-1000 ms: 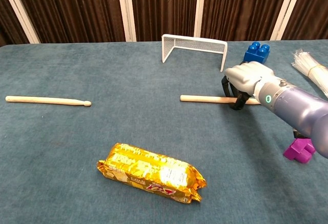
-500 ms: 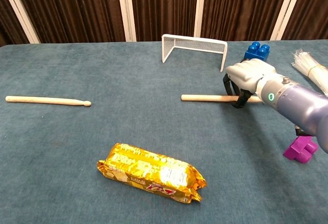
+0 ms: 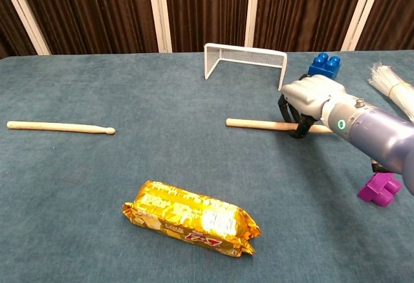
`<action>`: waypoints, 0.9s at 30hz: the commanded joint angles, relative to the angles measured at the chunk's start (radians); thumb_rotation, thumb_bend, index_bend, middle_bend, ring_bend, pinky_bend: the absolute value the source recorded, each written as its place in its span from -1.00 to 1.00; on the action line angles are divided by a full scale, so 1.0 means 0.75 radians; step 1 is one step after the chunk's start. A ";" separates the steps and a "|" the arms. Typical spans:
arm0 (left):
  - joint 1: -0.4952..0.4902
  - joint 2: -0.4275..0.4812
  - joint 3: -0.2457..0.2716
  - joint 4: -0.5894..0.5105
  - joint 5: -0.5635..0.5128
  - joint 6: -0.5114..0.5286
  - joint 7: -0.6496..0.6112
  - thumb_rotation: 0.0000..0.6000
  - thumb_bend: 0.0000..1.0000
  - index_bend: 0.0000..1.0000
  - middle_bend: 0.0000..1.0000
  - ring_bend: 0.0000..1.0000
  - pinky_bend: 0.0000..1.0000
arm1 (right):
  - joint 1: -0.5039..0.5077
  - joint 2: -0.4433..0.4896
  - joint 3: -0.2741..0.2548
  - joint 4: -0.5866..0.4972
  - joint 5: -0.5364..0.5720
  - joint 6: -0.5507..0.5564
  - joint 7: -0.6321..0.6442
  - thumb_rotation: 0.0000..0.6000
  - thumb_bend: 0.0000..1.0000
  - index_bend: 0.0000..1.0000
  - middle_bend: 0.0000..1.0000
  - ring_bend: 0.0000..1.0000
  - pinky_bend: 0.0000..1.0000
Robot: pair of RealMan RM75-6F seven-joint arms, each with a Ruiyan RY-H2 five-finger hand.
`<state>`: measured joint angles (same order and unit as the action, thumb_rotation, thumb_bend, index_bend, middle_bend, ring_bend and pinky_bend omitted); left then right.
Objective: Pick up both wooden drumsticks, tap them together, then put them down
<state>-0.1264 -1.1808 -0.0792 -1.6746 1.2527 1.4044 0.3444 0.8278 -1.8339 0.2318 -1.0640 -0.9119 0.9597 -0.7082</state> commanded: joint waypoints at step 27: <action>-0.003 0.030 -0.004 0.014 0.047 0.007 -0.101 1.00 -0.45 -0.96 -1.00 -1.00 -0.96 | -0.030 0.085 -0.031 -0.027 -0.361 0.019 0.518 1.00 0.03 0.50 0.26 -0.26 -1.00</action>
<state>-0.1265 -1.1615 -0.0815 -1.6681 1.2832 1.4108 0.2733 0.8098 -1.7835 0.2099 -1.0820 -1.1319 0.9542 -0.3803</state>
